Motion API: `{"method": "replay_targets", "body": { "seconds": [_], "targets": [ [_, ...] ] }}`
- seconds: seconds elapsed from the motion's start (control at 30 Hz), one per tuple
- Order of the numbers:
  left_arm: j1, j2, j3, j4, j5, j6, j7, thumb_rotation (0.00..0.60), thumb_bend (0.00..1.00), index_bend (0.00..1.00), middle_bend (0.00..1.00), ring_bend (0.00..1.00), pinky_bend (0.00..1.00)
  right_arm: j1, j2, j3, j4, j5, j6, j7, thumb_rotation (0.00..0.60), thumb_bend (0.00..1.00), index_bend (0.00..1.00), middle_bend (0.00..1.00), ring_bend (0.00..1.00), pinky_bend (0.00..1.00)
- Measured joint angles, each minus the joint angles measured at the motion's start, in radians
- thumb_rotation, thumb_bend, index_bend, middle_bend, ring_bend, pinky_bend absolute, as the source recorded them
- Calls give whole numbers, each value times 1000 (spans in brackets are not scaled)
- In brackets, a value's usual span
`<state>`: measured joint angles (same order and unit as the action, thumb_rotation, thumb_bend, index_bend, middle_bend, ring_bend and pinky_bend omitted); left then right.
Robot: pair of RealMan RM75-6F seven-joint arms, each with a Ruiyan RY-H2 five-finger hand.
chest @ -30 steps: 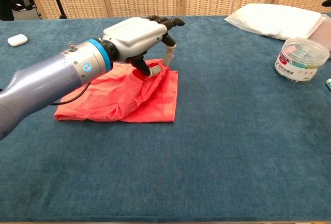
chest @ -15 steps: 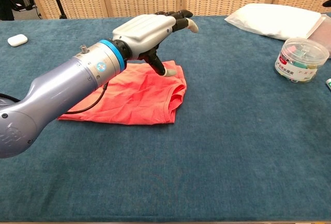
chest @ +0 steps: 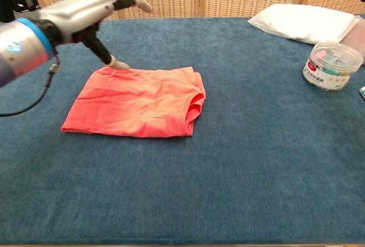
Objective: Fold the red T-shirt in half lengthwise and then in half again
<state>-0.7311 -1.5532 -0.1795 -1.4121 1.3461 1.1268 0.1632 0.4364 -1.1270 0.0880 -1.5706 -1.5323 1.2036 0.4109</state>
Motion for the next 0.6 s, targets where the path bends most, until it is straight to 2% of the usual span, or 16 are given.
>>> {"method": "replay_targets", "body": {
  "seconds": [0.07, 0.1, 0.3, 0.4, 0.6],
  "targets": [
    [42, 58, 10, -57, -9, 28, -2, 600, 0, 0, 0, 0, 0, -7, -10, 6, 7, 3, 24, -46, 600, 16, 0, 0, 0, 0],
    [78, 105, 20, -102, -16, 54, -7, 600, 0, 0, 0, 0, 0, -13, -19, 11, 12, 5, 44, -84, 600, 2, 0, 0, 0, 0],
    [256, 304, 71, -287, -46, 197, -37, 600, 0, 0, 0, 0, 0, -55, -79, 34, 44, 8, 178, -281, 600, 0, 0, 0, 0, 0],
    [326, 366, 95, -355, -54, 260, -55, 600, 0, 0, 0, 0, 0, -86, -106, 36, 56, 3, 237, -342, 600, 0, 0, 0, 0, 0],
    [417, 438, 131, -437, -59, 335, -75, 600, 0, 0, 0, 0, 0, -133, -117, 27, 51, -10, 302, -373, 600, 0, 0, 0, 0, 0]
  ]
}}
